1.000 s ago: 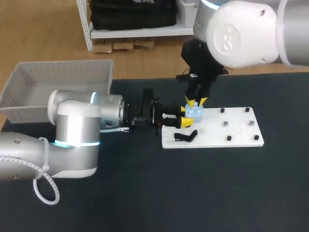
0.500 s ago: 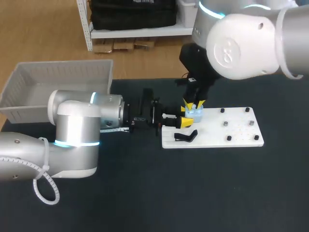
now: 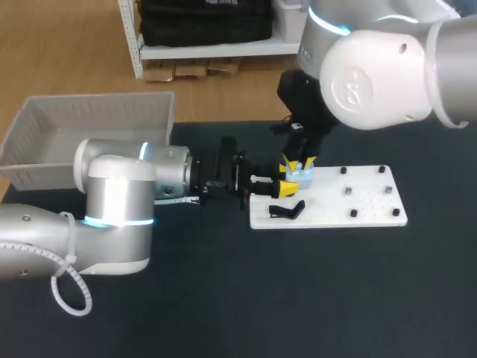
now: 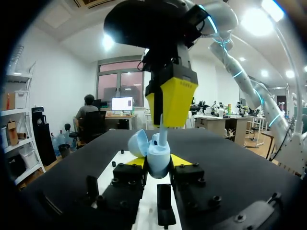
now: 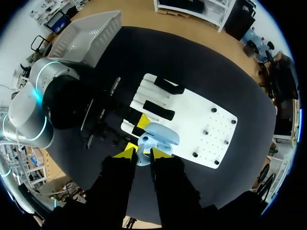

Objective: Pick up each earbud case from the left stands, insert the matching earbuds, close the lid, and place the case in the box.

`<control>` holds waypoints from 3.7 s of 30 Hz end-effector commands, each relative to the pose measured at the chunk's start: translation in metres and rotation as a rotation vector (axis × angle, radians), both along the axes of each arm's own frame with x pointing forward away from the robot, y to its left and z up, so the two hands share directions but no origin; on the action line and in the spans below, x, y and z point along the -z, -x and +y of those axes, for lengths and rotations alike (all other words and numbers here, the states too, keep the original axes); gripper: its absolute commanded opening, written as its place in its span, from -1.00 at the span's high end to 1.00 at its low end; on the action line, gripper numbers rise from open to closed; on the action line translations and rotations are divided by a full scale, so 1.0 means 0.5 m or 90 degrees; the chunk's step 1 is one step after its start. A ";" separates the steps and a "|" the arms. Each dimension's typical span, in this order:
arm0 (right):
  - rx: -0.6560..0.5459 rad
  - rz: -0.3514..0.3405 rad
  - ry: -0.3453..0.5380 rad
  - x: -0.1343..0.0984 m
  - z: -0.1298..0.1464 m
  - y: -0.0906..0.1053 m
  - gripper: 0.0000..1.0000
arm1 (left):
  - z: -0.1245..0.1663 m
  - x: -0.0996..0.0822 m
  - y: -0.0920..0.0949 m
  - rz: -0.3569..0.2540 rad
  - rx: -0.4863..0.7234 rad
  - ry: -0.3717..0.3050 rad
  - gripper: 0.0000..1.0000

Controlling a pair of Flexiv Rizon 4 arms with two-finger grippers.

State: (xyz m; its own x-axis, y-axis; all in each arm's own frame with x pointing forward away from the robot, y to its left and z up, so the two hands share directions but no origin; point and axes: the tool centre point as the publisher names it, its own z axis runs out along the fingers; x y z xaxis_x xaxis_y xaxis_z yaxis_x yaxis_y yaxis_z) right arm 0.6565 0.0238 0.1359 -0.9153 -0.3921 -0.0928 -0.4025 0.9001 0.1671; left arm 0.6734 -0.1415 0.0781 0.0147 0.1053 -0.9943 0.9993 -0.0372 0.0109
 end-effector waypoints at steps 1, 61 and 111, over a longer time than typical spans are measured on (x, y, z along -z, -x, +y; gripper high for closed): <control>0.001 -0.002 -0.002 0.004 -0.002 -0.001 1.00 | 0.000 0.001 -0.002 0.000 0.001 0.000 1.00; -0.011 0.008 0.007 0.026 -0.001 -0.019 0.87 | 0.000 0.001 -0.002 0.000 0.001 0.000 1.00; 0.087 -0.006 -0.006 0.020 -0.090 -0.025 0.01 | 0.000 0.001 -0.002 0.000 0.001 0.000 1.00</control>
State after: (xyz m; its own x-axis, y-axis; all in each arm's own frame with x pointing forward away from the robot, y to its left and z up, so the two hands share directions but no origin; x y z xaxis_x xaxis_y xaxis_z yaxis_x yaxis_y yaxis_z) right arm 0.6691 -0.0220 0.1283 -0.9587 -0.2654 -0.1017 -0.2799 0.9439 0.1753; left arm 0.6736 -0.1416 0.0779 0.0148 0.1054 -0.9943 0.9992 -0.0373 0.0109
